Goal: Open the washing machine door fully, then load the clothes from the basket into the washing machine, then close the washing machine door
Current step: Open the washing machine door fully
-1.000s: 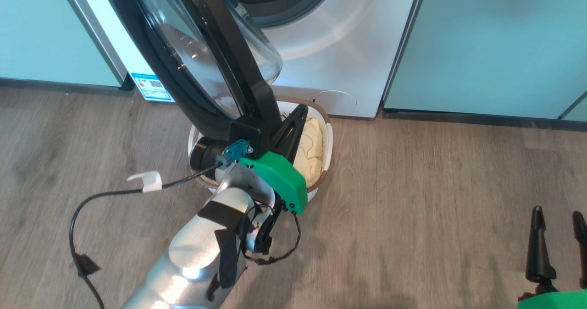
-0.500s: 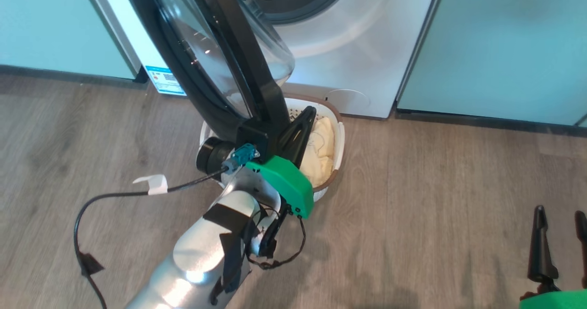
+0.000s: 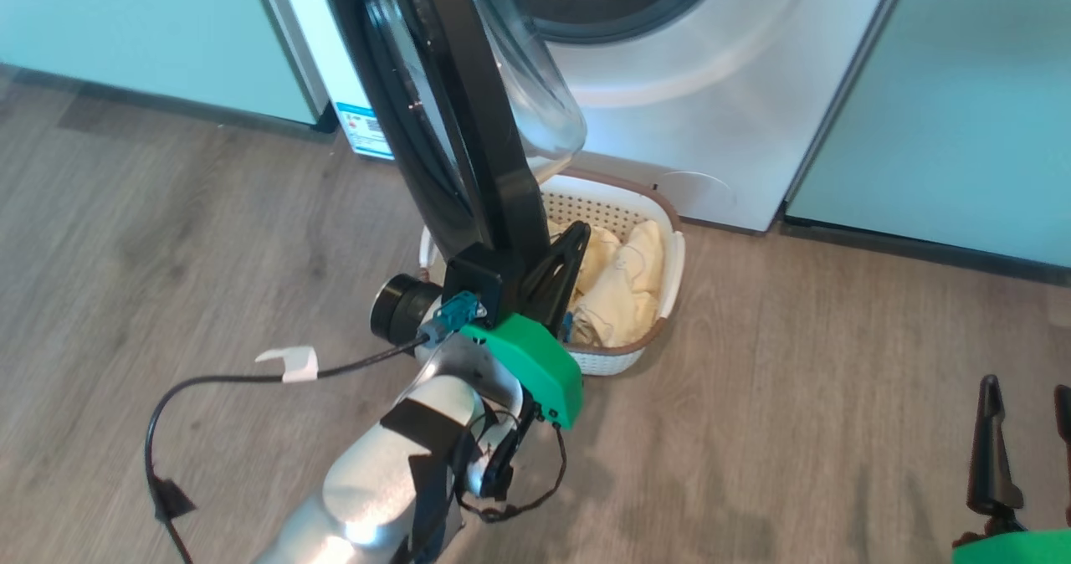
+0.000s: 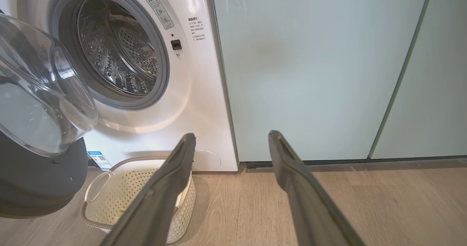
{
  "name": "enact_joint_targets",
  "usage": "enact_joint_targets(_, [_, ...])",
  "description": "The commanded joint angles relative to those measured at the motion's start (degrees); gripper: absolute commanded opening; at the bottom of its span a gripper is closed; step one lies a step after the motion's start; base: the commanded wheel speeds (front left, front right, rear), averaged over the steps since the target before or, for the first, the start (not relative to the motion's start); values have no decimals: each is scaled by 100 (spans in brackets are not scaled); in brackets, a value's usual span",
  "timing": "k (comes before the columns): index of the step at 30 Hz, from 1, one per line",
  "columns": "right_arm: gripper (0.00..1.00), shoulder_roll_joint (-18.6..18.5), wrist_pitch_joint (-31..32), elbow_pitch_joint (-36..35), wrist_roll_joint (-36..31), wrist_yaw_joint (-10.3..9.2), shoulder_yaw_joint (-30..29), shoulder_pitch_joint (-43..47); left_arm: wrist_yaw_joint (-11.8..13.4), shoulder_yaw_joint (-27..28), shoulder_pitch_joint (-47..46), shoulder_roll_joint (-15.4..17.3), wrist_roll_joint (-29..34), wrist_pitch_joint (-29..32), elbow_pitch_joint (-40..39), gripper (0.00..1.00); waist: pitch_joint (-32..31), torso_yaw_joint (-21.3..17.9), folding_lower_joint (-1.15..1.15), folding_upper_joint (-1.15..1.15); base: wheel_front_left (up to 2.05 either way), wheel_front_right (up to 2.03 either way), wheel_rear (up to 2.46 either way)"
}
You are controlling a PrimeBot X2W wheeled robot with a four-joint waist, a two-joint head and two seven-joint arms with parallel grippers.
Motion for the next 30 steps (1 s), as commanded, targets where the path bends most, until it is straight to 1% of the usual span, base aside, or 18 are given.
enact_joint_targets(1, [100,-92,-54,-176,-32,-16,94,-217,102,262,-81,206,-11,-57,-186,0,-10,122,0,0,0,0,0])
enact_joint_targets(12, [100,-92,-54,-176,-82,-16,82,-161,380,229,397,314,7,-72,-672,0,-48,582,0,0,0,0,0])
enact_joint_targets(18, [100,-92,-54,-193,-93,-16,72,-157,520,280,587,434,18,-45,-841,0,-35,765,0,0,0,0,0])
enact_joint_targets(30, [100,-92,-54,-184,-120,-16,65,-165,968,654,1031,779,3,-112,-1129,0,-14,1050,0,0,0,0,0])
